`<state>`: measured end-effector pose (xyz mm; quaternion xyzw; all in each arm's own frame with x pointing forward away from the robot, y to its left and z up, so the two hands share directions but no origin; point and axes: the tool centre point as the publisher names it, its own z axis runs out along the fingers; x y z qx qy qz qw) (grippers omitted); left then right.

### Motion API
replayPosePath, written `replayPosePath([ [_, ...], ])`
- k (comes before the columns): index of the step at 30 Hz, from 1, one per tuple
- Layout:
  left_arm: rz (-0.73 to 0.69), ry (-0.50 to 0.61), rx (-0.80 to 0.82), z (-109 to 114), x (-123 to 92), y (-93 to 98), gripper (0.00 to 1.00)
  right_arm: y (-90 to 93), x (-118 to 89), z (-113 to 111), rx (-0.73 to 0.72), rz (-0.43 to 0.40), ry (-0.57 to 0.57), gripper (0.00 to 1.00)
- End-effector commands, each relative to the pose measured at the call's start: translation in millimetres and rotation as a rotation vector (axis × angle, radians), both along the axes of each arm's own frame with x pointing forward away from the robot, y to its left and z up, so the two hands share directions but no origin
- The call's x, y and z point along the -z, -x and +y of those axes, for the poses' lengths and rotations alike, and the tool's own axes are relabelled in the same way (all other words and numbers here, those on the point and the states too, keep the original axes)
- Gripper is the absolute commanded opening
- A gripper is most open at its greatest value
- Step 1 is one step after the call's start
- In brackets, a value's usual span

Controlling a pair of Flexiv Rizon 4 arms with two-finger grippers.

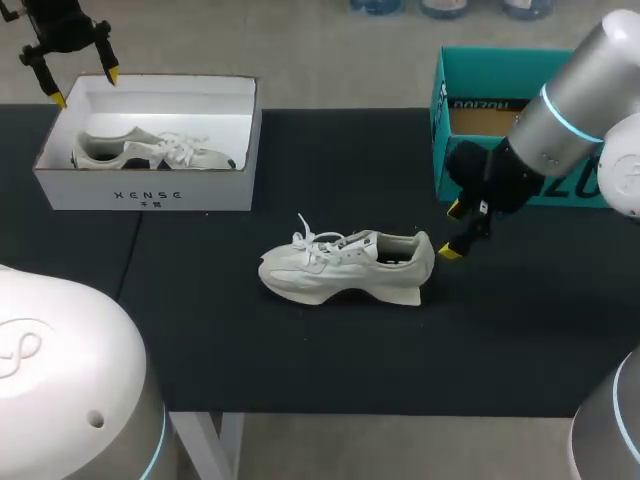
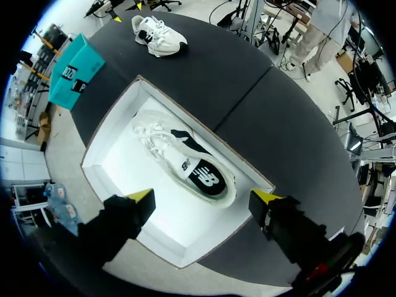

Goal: Take the shoe out of the shoebox, open the shoe tongue, remove and reinsert the insole, then place the shoe into the shoebox

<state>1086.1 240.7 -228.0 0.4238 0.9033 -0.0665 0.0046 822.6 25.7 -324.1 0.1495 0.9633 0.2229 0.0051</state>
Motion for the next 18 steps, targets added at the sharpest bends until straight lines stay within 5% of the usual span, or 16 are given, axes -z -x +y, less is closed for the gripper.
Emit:
replayPosePath([
  [1, -0.076, 0.104, 0.061, 27.6, -43.8, 7.1, 1.0, 11.9, -0.8, -9.1, 0.002, -0.09, -0.176, 1.0],
  [7, -0.106, 0.087, 0.01, 1.6, -72.1, 12.8, 1.0, 15.9, 7.9, -10.0, -0.013, -0.101, -0.159, 1.0],
  [18, -0.078, 0.101, 0.192, -77.9, -75.9, 41.6, 1.0, 21.2, 16.5, -1.3, -0.058, -0.109, -0.149, 1.0],
])
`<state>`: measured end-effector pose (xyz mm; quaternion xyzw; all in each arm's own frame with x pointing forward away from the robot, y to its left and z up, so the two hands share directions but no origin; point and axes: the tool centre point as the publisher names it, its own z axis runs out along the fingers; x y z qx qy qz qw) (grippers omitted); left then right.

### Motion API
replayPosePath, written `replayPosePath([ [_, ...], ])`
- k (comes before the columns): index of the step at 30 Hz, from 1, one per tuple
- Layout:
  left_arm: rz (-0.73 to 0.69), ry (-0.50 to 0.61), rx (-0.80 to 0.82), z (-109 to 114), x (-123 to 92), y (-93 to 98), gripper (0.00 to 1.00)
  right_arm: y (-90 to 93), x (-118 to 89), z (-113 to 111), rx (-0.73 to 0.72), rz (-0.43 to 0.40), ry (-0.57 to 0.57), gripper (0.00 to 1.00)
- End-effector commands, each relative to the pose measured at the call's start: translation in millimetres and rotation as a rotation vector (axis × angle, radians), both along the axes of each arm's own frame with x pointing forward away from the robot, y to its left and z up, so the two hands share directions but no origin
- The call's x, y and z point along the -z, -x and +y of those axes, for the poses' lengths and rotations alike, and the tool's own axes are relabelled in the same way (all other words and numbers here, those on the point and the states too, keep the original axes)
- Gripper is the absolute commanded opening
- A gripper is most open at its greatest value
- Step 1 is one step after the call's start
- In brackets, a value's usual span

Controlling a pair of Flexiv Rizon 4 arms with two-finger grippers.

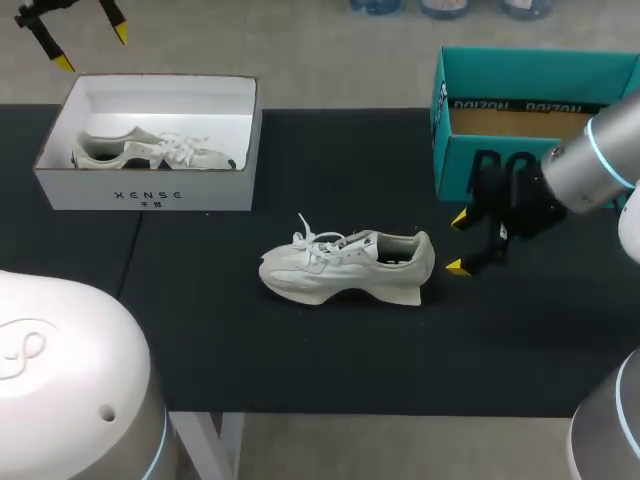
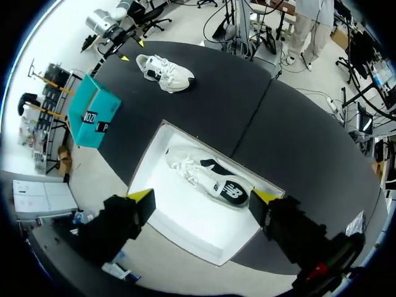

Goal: Take the shoe out of the shoebox, open the shoe tongue, remove and reinsert the insole, then place the shoe into the shoebox

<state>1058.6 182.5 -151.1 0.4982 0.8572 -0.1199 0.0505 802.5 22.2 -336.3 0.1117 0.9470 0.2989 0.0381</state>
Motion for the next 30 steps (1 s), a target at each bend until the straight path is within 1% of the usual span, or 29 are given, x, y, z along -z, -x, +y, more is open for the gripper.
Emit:
replayPosePath([
  [1, -0.019, -0.049, 0.037, -25.5, 1.4, 16.4, 1.0, 1.2, 4.6, 2.3, -0.005, -0.006, -0.005, 1.0],
  [2, -0.014, -0.053, 0.073, -31.4, 1.7, 18.8, 1.0, 1.6, 4.6, 2.4, -0.006, -0.006, -0.004, 1.0],
  [8, -0.014, -0.053, 0.073, -31.4, 1.7, 18.8, 1.0, 1.9, 1.7, -0.3, 0.001, -0.011, -0.009, 1.0],
  [12, -0.014, -0.053, 0.073, -31.4, 1.7, 18.8, 1.0, -1.8, -0.1, 2.0, -0.046, -0.033, -0.02, 1.0],
  [17, -0.014, -0.053, 0.073, -31.4, 1.7, 18.8, 1.0, -2.8, 11.1, -1.2, -0.063, -0.031, -0.025, 1.0],
  [18, -0.032, -0.05, 0.052, -37.4, -0.3, 20.4, 1.0, -2.5, 13.7, -1.8, -0.063, -0.029, -0.026, 1.0],
  [19, -0.016, -0.069, -0.002, -39.1, 0.9, 19.8, 1.0, -2.5, 16.7, -2.2, -0.062, -0.026, -0.025, 1.0],
  [20, -0.017, -0.087, -0.019, -47.7, 0.6, 20.5, 1.0, -2.4, 19.0, -2.3, -0.06, -0.022, -0.025, 1.0],
  [21, -0.012, -0.103, -0.079, -56.6, -0.1, 20.5, 1.0, -2.5, 21.5, -2.3, -0.059, -0.018, -0.029, 1.0],
  [22, -0.013, -0.058, -0.127, -62.3, -2.1, 21.2, 1.0, -2.5, 23.3, -1.8, -0.06, -0.017, -0.03, 1.0],
  [24, -0.03, -0.053, -0.301, -66.7, -5.6, 22.9, 1.0, -3.0, 28.1, 0.4, -0.069, -0.017, -0.029, 1.0],
  [25, -0.065, -0.063, -0.365, -69.9, -8.0, 25.2, 1.0, -3.6, 30.1, 1.2, -0.073, -0.016, -0.026, 1.0],
  [26, -0.066, -0.092, -0.456, -71.5, -8.4, 26.8, 1.0, -3.9, 31.0, 2.0, -0.075, -0.016, -0.023, 1.0],
  [27, -0.083, -0.091, -0.512, -74.9, -8.4, 29.5, 1.0, -4.3, 31.5, 2.5, -0.076, -0.016, -0.022, 1.0],
  [28, -0.088, -0.092, -0.637, -77.1, -8.2, 32.7, 1.0, -4.6, 31.5, 3.0, -0.076, -0.016, -0.023, 1.0],
  [30, -0.093, -0.031, -0.732, -83.2, -4.2, 37.5, 1.0, -5.0, 30.7, 4.2, -0.076, -0.017, -0.025, 1.0],
])
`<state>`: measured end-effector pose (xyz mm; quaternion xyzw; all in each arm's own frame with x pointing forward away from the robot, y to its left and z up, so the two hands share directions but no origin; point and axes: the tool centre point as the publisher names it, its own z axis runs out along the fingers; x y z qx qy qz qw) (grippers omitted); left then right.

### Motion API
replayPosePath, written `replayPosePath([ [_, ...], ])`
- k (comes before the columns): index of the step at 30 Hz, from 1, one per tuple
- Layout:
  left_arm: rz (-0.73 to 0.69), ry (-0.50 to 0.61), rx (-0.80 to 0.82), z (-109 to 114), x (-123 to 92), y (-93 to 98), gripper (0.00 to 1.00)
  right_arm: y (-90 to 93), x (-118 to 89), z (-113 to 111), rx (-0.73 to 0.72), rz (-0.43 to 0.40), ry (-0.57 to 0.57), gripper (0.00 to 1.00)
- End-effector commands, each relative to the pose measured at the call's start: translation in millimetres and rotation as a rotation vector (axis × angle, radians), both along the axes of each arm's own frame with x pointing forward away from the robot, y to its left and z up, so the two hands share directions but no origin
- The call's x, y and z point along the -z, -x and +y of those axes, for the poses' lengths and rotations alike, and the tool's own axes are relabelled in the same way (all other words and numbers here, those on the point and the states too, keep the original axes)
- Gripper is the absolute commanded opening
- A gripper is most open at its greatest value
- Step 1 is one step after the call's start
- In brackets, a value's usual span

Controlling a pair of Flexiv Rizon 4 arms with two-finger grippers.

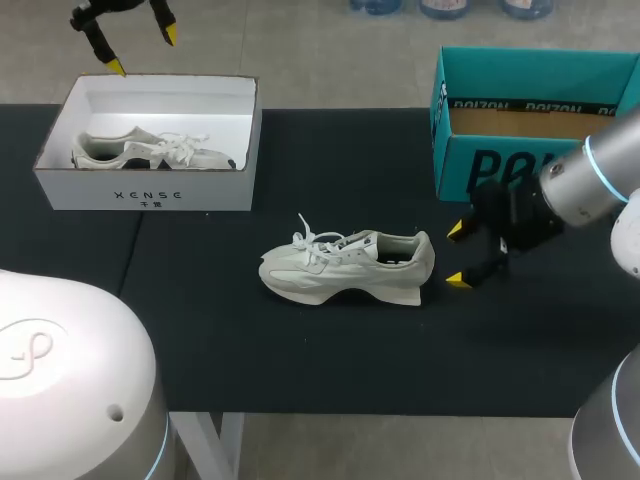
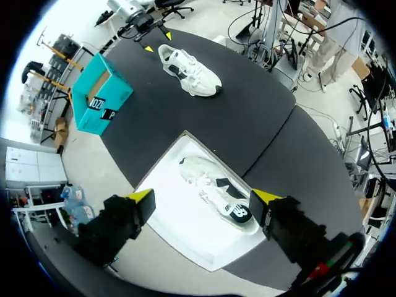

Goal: Take the shoe out of the shoebox, open the shoe tongue, remove and reinsert the insole, then place the shoe into the shoebox

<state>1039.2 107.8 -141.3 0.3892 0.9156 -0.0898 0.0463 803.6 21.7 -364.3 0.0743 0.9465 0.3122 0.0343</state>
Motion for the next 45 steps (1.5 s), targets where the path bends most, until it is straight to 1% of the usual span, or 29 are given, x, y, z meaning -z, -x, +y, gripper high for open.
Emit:
replayPosePath([
  [1, -0.109, 0.031, -0.418, -15.2, 7.0, 18.7, 1.0, -3.9, 2.3, 5.0, -0.002, 0.0, -0.003, 1.0],
  [3, -0.109, 0.031, -0.418, -15.2, 7.0, 18.7, 1.0, -4.0, 1.2, 5.1, -0.006, -0.002, -0.009, 1.0],
  [6, -0.109, 0.031, -0.418, -15.2, 7.0, 18.7, 1.0, -3.2, 1.0, 3.9, -0.065, -0.011, -0.031, 1.0],
  [8, -0.109, 0.031, -0.418, -15.2, 7.0, 18.7, 1.0, -1.2, 5.5, 2.0, -0.093, -0.008, -0.052, 1.0],
  [12, -0.109, 0.031, -0.418, -15.2, 7.0, 18.7, 1.0, -0.7, 16.2, -1.8, -0.061, 0.012, -0.093, 1.0],
  [13, -0.12, 0.024, -0.47, -22.0, 7.0, 18.2, 1.0, -1.1, 18.9, -1.3, -0.049, 0.016, -0.104, 1.0],
  [14, -0.102, 0.013, -0.537, -26.9, 8.8, 15.0, 1.0, -1.5, 20.8, -0.6, -0.038, 0.02, -0.121, 1.0],
  [15, -0.096, -0.022, -0.61, -31.1, 11.0, 11.7, 1.0, -2.5, 22.5, 0.2, -0.031, 0.02, -0.126, 1.0],
  [18, -0.093, -0.041, -0.701, -47.6, 15.1, 10.4, 1.0, -3.8, 28.0, 5.7, -0.019, 0.0, -0.113, 1.0],
  [20, -0.105, -0.031, -0.749, -56.2, 13.4, 12.1, 1.0, -4.5, 29.5, 8.0, -0.011, -0.008, -0.121, 1.0],
  [23, -0.112, -0.018, -0.846, -64.1, 10.9, 12.9, 1.0, -5.7, 32.2, 10.7, 0.004, -0.026, -0.13, 1.0],
  [26, -0.107, 0.01, -0.955, -67.2, 10.0, 12.3, 1.0, -6.4, 33.9, 13.7, 0.016, -0.031, -0.135, 1.0],
  [29, -0.107, 0.03, -1.006, -71.0, 10.2, 12.8, 1.0, -7.4, 37.0, 16.4, 0.035, -0.046, -0.137, 1.0],
  [34, -0.122, 0.078, -1.105, -76.6, 7.5, 18.4, 1.0, -12.5, 42.6, 23.4, 0.062, -0.047, -0.155, 1.0],
  [37, -0.138, 0.134, -1.202, -81.1, 3.7, 23.1, 1.0, -13.6, 46.3, 30.4, 0.063, -0.047, -0.161, 1.0],
  [41, -0.144, 0.188, -1.256, -93.2, 1.8, 29.7, 1.0, -14.3, 51.1, 40.1, 0.059, -0.039, -0.175, 1.0],
  [45, -0.132, 0.223, -1.295, -101.7, 3.0, 31.9, 1.0, -15.8, 53.8, 46.0, 0.052, -0.036, -0.179, 1.0],
])
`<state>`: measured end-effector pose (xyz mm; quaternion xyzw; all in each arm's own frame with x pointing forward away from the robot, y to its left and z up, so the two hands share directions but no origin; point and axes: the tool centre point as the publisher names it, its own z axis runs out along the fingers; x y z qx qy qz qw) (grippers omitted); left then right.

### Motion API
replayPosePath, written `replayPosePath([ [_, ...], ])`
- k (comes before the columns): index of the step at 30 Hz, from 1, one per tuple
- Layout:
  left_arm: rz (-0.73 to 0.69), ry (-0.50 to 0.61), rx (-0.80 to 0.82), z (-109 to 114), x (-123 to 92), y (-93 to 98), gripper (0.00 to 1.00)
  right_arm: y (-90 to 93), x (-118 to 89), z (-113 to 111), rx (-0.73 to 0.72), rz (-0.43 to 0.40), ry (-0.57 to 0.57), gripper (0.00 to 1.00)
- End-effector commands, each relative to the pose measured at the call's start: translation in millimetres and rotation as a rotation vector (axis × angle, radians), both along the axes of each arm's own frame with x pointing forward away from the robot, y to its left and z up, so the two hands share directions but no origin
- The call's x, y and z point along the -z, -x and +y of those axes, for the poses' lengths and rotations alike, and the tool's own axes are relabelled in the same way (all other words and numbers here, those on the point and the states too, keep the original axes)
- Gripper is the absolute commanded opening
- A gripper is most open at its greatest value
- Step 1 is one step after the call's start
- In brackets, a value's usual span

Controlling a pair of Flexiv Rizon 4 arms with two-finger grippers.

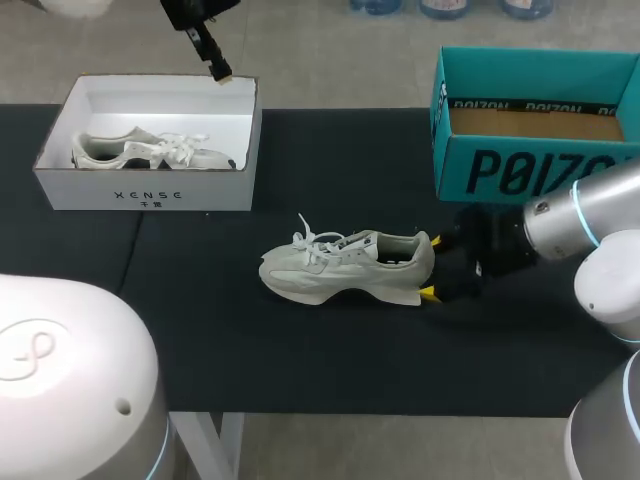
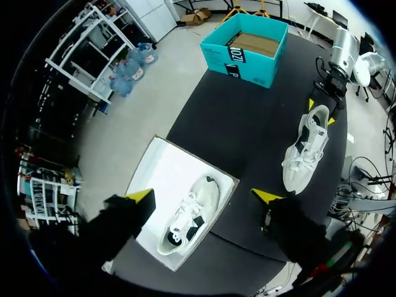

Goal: Take the shoe out of the shoebox, open the shoe tongue, remove and reinsert the insole, then place the shoe into the shoebox

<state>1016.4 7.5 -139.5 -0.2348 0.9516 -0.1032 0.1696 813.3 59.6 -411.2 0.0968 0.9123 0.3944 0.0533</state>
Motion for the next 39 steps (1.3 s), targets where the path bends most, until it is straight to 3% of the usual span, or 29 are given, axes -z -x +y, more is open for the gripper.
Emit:
replayPosePath([
  [1, -0.039, 0.026, -0.016, -3.4, 5.6, 9.7, 1.0, -6.6, 7.5, 9.7, -0.004, 0.001, -0.005, 1.0],
  [21, -0.022, 0.056, -0.033, -10.4, 15.3, 12.2, 1.0, -9.8, 27.0, 32.9, -0.034, 0.038, -0.006, 1.0],
  [22, -0.025, 0.061, -0.033, -11.6, 14.9, 12.2, 1.0, -9.9, 27.2, 32.9, -0.032, 0.037, -0.001, 0.46],
  [23, -0.027, 0.069, -0.034, -12.6, 14.3, 12.3, 1.0, -9.9, 27.3, 33.0, -0.034, 0.041, -0.003, 0.0],
  [39, -0.033, 0.082, 0.007, -15.2, 14.0, 12.0, 1.0, -9.9, 27.3, 33.0, -0.034, 0.041, -0.003, 0.0],
])
